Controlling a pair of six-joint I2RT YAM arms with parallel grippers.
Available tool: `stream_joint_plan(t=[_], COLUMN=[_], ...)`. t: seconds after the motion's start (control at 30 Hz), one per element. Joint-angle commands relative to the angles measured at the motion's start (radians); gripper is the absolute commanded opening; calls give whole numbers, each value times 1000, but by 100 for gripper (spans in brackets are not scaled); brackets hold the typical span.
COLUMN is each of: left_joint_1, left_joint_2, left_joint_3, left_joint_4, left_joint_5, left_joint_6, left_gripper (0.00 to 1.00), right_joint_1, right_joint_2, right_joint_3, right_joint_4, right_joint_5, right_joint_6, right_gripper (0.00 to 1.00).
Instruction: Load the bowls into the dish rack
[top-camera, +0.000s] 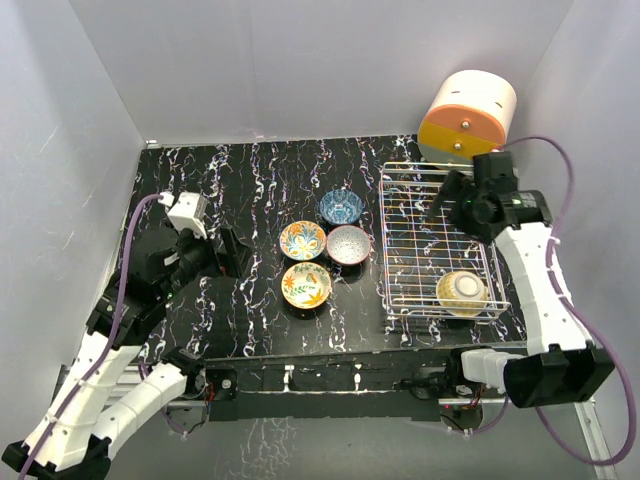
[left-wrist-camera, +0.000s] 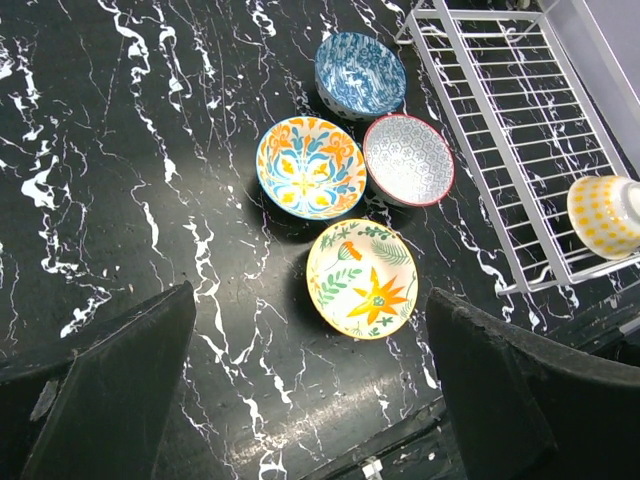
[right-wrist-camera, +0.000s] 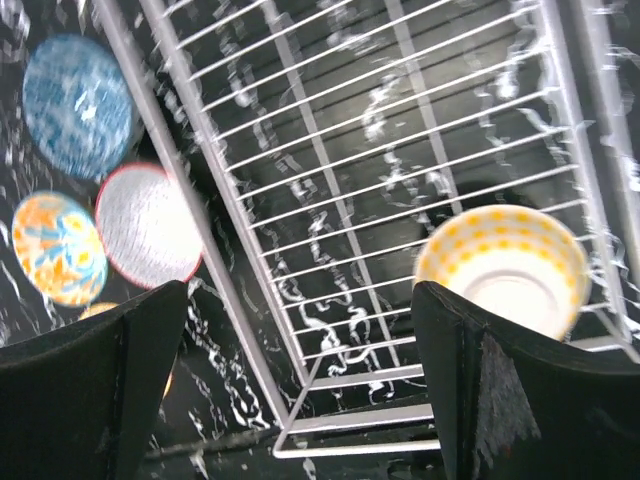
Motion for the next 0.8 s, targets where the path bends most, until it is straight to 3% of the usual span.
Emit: stream_joint_plan(t=[0.0,0.13,0.43,0.57,0.77], left_joint_1=[-4,-4,-3,-4,-4], left_joint_2=[35,78,128,134,130], left_joint_3=[69,109,177,209,239], left_joint_4=[-4,-27,-54,-66,-91], left_joint_5=[-35,-77,-179,-254,-297], left_joint_6=[7,19,5,13,21], left_gripper=[97,97,97,97,97], right_joint_1=[241,450,735,751,750], right_joint_2=[86,175,308,344,466], right_joint_3=[75,133,51,-23,3], right_joint_4=[114,180,353,441,447], right_joint_5=[63,146,176,176,183], right_joint_6=[39,32,-37,-58,-100], right_gripper=[99,99,100,100,95])
